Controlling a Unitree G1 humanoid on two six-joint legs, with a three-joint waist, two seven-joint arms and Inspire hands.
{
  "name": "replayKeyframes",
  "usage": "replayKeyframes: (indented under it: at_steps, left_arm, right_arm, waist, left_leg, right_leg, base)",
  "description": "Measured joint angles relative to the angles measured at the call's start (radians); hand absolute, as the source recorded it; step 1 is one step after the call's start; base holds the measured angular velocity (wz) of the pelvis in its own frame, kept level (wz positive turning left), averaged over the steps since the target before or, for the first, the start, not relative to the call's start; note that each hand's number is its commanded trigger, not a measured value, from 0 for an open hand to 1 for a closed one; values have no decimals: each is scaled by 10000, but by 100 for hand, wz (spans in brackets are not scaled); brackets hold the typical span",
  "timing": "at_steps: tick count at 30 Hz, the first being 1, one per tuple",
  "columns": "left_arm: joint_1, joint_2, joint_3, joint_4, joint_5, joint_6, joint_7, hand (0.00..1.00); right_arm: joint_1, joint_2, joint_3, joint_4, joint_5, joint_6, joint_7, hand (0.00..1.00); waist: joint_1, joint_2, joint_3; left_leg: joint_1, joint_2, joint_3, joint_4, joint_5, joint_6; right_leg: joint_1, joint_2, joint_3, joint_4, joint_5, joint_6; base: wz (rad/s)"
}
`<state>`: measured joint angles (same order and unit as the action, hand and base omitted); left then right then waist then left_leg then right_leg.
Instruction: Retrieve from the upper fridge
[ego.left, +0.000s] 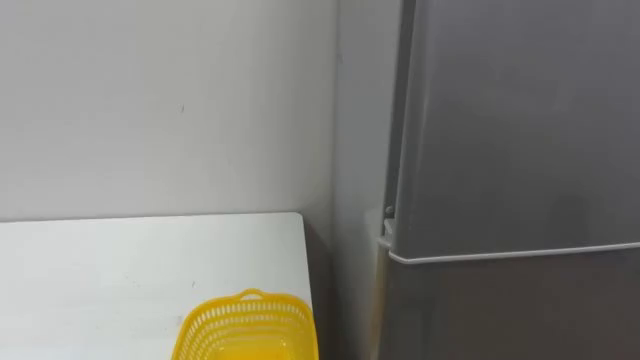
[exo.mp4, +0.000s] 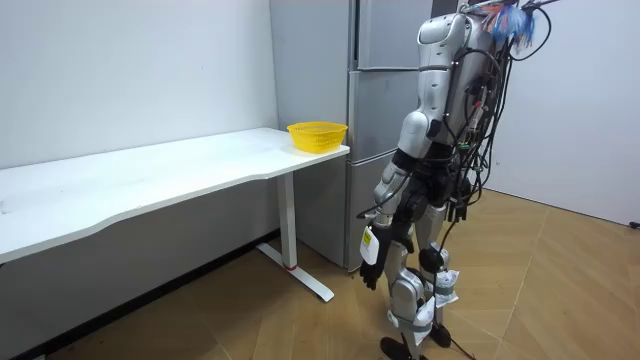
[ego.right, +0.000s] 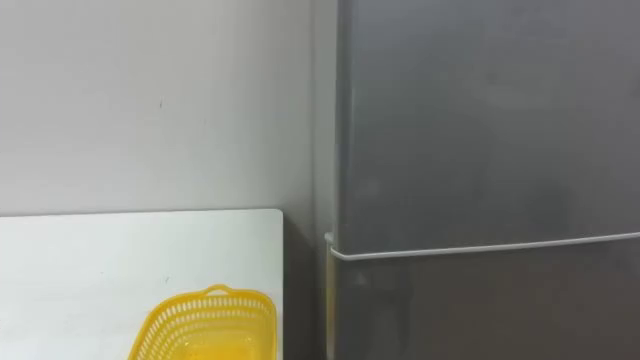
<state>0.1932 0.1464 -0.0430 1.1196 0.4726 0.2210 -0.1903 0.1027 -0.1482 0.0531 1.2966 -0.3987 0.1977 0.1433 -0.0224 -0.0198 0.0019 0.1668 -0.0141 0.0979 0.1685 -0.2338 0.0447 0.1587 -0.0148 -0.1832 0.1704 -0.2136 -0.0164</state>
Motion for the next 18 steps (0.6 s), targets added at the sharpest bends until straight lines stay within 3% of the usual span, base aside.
replayKeyframes:
  at_steps: [9,18]
  left_arm:
    - [9,-1,-3,2,-12,4,2,0]
    - [39,-34,189,42,-89,113,130,0]
  right_arm:
    - [1,-7,5,-4,-3,3,-15,0]
    - [1,-9,11,257,26,-3,-681,0]
  waist:
    - [45,-9,4]
    - [33,6,-8]
  left_leg:
    - [-3,2,27,-8,0,0]
    - [10,1,28,2,0,-1]
  right_leg:
    - [-5,2,12,1,-2,-1]
    - [41,8,14,29,-1,-1]
  base:
    - [0]
    - [0]
